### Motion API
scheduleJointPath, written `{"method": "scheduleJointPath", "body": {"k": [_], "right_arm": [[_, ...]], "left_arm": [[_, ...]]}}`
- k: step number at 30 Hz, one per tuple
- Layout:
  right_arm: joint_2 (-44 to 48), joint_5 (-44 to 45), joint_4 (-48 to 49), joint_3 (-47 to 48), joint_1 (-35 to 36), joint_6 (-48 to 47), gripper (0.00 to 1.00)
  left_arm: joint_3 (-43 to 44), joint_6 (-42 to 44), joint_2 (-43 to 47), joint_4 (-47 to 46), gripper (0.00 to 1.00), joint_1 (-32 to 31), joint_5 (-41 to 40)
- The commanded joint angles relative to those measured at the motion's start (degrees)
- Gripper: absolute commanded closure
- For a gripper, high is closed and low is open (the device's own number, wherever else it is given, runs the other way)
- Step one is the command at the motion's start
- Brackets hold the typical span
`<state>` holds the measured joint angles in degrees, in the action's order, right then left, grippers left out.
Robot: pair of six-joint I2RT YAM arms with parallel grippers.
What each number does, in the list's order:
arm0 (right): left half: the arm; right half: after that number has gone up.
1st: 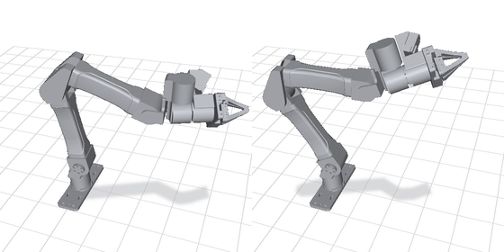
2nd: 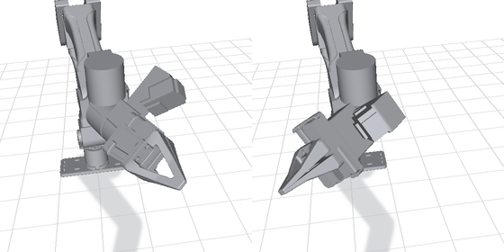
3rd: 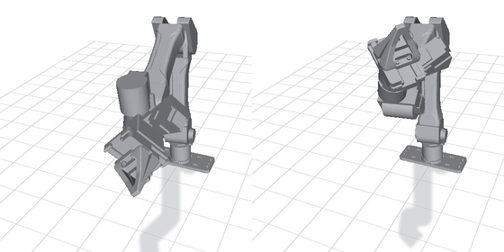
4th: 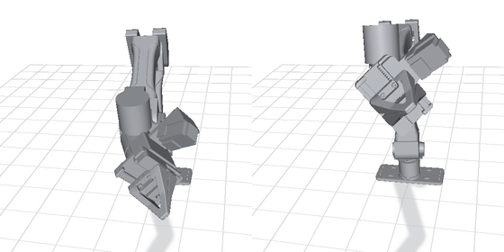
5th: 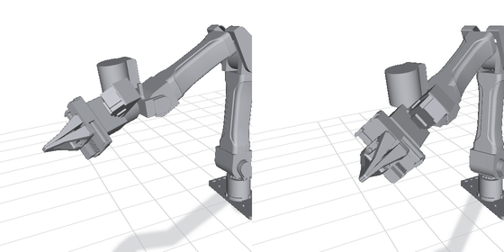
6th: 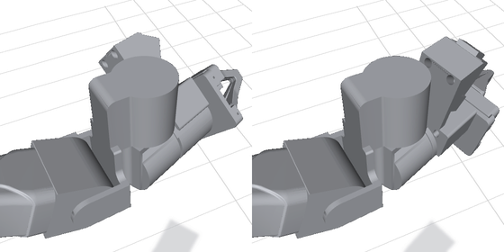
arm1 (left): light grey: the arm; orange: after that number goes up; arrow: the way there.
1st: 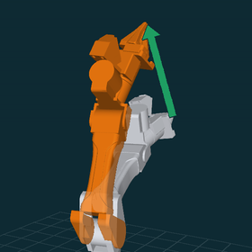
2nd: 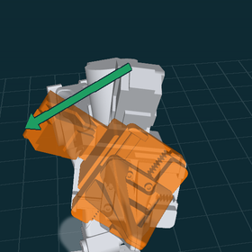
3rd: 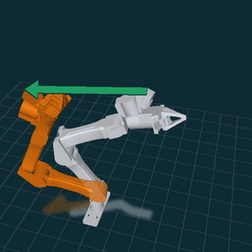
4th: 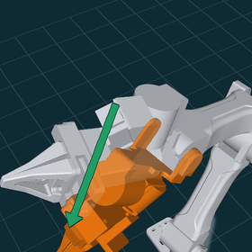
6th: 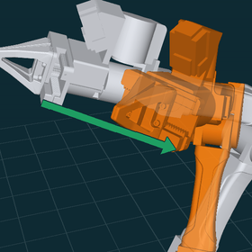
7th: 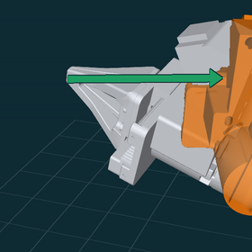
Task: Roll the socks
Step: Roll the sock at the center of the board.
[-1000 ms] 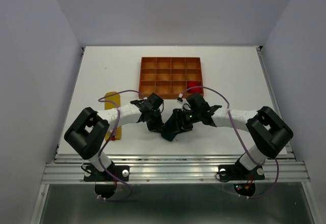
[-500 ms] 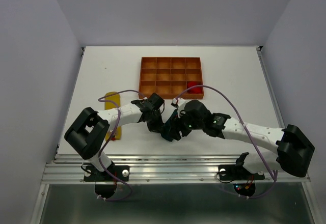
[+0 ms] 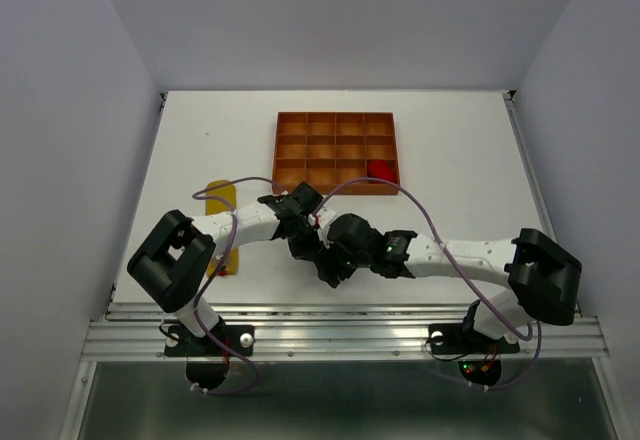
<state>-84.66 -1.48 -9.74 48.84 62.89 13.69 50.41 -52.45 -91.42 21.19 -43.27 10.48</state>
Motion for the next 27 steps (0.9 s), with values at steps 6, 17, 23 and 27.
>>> {"method": "scheduleJointPath", "body": {"k": [6,17,23,27], "right_arm": [[-3.31,6.22,-0.63,2.49,1.18,-2.97,0.34],[-2.09,9.82,0.42,1.87,3.9,-2.88,0.36],[-1.12,10.17,0.6,1.87,5.57,-3.23,0.36],[-0.77,15.16,0.86,2.14,7.41,-3.5,0.36]], "left_arm": [[1.88,0.33,-1.31,4.91,1.0,-0.5,-1.78],[1.97,0.33,-1.75,4.74,1.0,-0.5,-1.34],[1.62,0.06,-1.48,4.56,1.0,-0.5,-1.43],[1.09,-0.55,-1.4,3.86,1.0,-0.5,-1.17]]}}
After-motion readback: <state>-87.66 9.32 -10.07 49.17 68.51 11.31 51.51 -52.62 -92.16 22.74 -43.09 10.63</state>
